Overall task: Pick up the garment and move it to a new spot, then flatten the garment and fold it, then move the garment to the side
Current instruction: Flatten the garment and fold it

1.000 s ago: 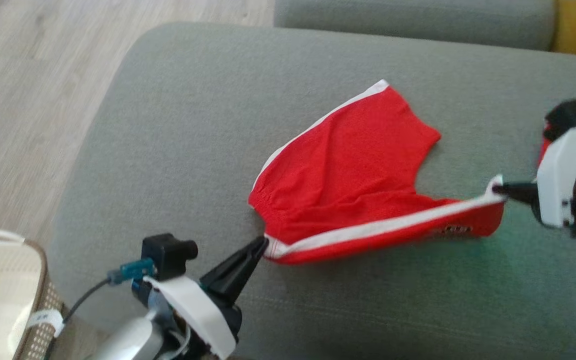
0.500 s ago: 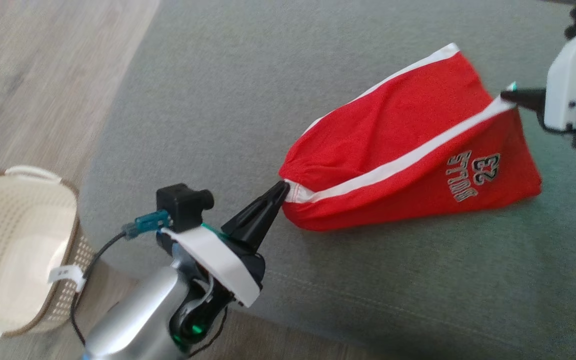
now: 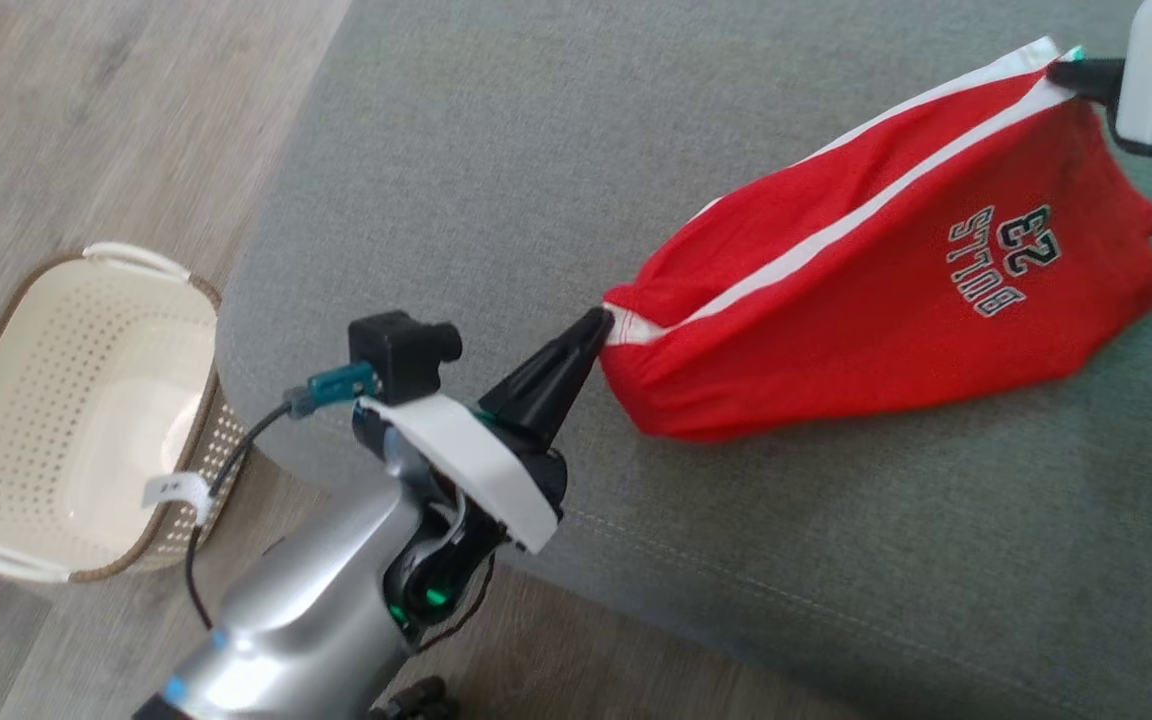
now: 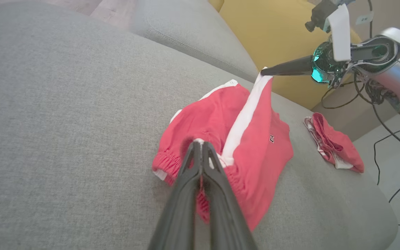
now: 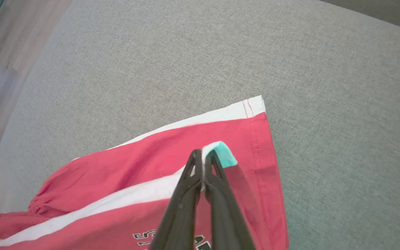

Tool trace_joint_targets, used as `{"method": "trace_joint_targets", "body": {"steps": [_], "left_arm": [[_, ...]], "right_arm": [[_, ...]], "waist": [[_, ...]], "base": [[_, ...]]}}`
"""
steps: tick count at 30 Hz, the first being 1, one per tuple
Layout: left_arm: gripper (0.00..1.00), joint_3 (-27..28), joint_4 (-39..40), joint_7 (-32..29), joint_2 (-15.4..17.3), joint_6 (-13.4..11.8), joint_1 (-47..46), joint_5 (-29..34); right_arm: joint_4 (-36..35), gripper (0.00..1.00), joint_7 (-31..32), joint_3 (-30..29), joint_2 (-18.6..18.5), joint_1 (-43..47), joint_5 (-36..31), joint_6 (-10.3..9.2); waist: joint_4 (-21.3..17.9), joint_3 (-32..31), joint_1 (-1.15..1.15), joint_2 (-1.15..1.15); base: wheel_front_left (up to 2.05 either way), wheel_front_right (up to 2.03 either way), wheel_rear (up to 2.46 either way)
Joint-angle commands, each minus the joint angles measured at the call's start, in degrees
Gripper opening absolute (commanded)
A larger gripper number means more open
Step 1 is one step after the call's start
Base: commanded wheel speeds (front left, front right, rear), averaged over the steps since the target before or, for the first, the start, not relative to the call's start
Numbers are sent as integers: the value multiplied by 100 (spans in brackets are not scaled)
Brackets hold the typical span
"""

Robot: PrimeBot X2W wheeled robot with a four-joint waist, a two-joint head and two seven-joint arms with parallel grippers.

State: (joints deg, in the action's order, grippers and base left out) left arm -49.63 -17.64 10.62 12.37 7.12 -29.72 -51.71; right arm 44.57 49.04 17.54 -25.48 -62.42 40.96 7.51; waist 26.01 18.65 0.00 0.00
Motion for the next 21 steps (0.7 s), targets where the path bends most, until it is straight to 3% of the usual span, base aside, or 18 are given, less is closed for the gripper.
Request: {"method": "trace_joint_targets", "body": {"steps": [1, 21], "left_arm": [[0, 141, 38, 95, 39, 35, -318, -117], [0, 160, -1014, 428, -373, 36, -1089, -310]], "right_arm": [[-105, 0, -84, 39, 43, -270, -92, -2], [307, 0, -709, 379, 23, -927, -279, -2]], "waist": [[66, 113, 0, 0], [181, 748, 0, 0]], "base": [[0, 0, 0], [0, 0, 0]]}}
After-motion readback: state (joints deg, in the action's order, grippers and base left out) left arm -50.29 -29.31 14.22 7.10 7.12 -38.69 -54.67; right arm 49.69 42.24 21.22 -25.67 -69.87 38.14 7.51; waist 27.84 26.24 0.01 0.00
